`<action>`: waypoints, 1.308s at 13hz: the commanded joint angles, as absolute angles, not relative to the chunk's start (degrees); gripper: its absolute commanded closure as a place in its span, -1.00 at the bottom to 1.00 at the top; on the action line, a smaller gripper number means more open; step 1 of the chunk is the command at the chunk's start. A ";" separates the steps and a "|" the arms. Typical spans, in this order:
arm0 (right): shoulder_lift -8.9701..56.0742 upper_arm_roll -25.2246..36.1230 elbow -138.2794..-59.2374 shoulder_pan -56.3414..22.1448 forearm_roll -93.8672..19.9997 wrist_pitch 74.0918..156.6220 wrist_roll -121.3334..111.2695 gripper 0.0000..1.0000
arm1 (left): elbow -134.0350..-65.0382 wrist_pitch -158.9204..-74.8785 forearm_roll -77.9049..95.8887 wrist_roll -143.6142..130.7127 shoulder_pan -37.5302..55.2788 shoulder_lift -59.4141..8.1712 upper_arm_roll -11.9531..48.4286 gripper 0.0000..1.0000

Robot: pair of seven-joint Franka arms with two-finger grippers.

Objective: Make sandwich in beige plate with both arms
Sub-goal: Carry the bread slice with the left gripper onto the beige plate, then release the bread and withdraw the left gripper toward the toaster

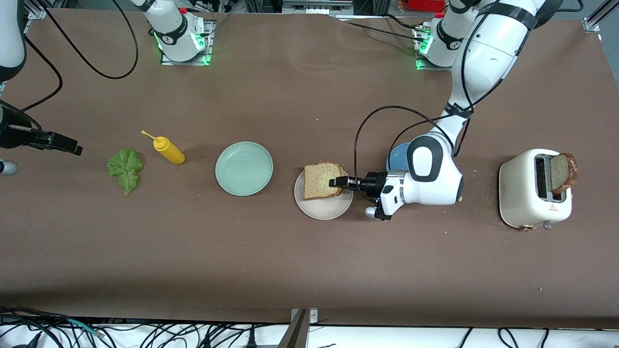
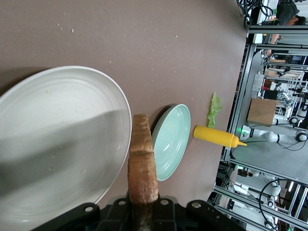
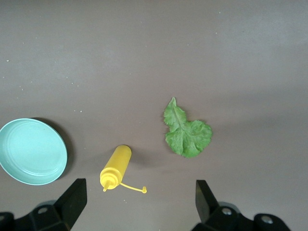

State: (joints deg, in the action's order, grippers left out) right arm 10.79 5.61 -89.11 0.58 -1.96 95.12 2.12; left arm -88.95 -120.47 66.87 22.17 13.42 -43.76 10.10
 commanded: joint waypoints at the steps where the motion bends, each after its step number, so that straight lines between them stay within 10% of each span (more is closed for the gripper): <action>1: 10.99 5.45 -88.24 1.14 -2.90 94.75 1.93 -1.00 | -88.07 -122.51 71.01 26.44 14.67 -45.61 9.58 1.00; 3: 10.99 5.36 -88.24 1.05 -2.90 94.66 2.11 -1.00 | -88.07 -124.01 71.37 28.38 15.56 -46.58 9.58 0.65; 5: 10.99 5.36 -88.24 1.05 -2.90 94.75 2.20 -1.00 | -88.07 -124.89 70.66 29.36 15.38 -46.23 9.49 -0.98; 17: 10.99 5.45 -88.07 1.14 -1.93 94.40 1.76 -1.00 | -88.95 -124.37 48.66 12.53 5.99 -35.26 7.12 -1.00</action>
